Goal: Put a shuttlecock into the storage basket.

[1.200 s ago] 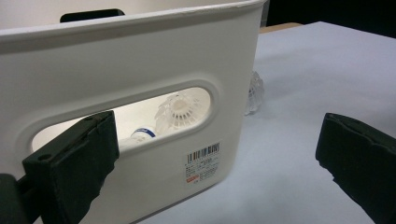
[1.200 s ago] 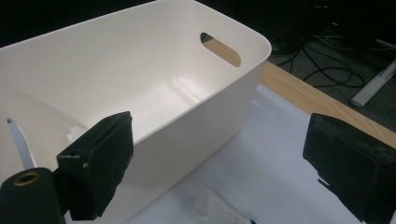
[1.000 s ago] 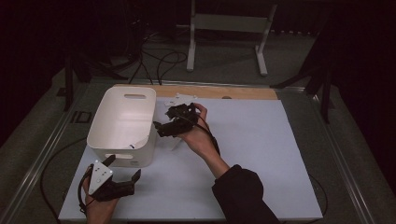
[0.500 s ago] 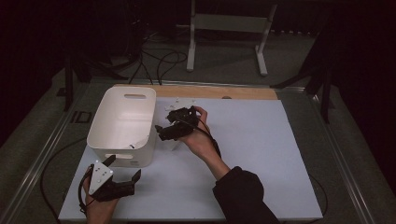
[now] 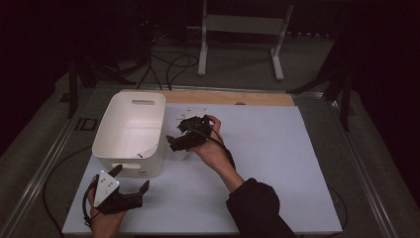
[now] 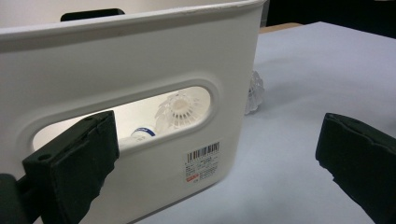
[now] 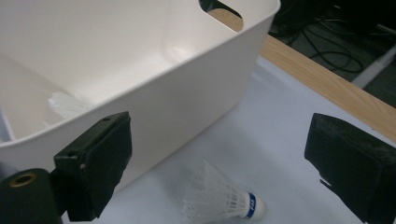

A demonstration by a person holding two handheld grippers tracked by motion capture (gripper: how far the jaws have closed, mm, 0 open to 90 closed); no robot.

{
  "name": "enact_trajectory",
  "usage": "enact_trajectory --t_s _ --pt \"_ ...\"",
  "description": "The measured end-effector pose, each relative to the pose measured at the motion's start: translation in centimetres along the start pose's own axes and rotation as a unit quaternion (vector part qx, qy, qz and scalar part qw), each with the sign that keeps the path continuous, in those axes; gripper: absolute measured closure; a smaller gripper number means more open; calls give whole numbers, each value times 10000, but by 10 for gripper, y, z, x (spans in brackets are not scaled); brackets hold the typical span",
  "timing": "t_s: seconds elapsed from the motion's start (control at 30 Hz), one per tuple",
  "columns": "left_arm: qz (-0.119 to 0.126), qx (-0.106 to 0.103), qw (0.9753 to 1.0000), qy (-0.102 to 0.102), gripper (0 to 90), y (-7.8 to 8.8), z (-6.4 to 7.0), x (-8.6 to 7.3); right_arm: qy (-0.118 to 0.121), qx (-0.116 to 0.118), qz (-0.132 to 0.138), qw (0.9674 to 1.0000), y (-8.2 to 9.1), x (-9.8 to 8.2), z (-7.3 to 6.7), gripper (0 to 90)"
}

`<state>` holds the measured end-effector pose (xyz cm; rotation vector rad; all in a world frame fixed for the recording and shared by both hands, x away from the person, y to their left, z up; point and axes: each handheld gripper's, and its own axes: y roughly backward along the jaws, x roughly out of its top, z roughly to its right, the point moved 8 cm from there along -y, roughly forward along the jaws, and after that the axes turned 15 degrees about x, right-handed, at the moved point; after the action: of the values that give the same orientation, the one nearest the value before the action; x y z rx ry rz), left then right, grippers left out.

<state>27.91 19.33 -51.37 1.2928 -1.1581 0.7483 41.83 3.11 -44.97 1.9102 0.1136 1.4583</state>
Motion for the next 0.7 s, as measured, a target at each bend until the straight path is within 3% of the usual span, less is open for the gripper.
enact_trajectory --t_s 0.7 --pt "5 -14 10000 -21 0 0 1 0 -165 -12 -286 9995 -15 -21 6 74"
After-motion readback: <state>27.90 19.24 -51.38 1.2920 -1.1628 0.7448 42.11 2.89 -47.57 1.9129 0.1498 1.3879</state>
